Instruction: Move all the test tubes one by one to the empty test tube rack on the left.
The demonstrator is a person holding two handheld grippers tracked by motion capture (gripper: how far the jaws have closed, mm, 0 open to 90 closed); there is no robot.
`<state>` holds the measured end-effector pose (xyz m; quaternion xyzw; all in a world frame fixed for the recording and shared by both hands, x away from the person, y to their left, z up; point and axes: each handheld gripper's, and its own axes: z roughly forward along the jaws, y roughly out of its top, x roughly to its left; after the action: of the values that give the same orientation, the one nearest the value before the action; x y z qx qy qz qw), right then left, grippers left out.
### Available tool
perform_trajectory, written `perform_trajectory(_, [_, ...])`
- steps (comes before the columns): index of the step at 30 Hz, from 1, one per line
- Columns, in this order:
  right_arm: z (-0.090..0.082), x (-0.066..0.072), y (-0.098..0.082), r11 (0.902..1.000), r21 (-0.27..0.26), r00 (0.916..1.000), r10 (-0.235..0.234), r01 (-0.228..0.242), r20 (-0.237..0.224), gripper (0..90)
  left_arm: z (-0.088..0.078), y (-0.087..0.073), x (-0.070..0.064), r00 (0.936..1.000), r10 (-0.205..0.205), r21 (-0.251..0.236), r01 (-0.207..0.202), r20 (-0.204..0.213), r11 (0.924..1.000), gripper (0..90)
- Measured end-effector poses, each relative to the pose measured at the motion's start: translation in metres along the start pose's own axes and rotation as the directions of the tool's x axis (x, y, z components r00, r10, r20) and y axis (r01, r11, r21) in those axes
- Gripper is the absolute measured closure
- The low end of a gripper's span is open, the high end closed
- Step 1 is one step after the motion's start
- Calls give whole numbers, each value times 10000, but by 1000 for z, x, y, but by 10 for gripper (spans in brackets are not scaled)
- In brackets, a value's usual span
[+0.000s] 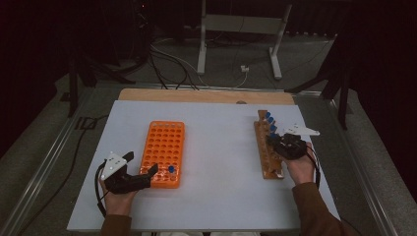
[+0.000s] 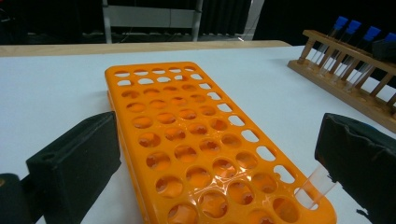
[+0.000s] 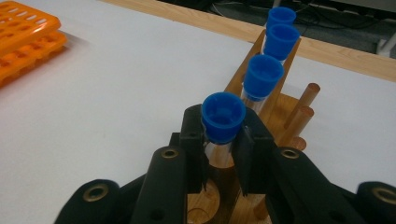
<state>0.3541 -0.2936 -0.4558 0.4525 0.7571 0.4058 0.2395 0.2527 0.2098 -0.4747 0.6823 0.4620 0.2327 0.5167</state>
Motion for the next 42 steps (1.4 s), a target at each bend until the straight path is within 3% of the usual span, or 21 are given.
perform_trajectory(8, [-1, -2, 0, 9999, -1, 9999, 119, -119, -24, 762, 0, 0, 0, 9999, 29, -16, -29, -100, 10000, 13])
perform_trajectory(17, [-16, -1, 10, 9992, -381, 10000, 85, -86, -30, 763, 0, -1, 0, 9998, 68, -40, -69, -184, 10000, 13])
perform_trajectory(29, [-39, 1, 29, 9965, -775, 9995, -316, 317, 22, 764, 0, 0, -3, 9992, 234, -50, -236, -322, 9997, 13])
perform_trajectory(37, [-55, 7, 43, 9918, -1213, 9990, -427, 411, -106, 764, 2, 7, -6, 9980, 392, -244, -404, -486, 9989, 14])
perform_trajectory(42, [-55, 17, 50, 9909, -1251, 9977, -544, 489, -407, 764, 6, 13, -10, 9978, 465, -365, -483, -478, 9982, 14])
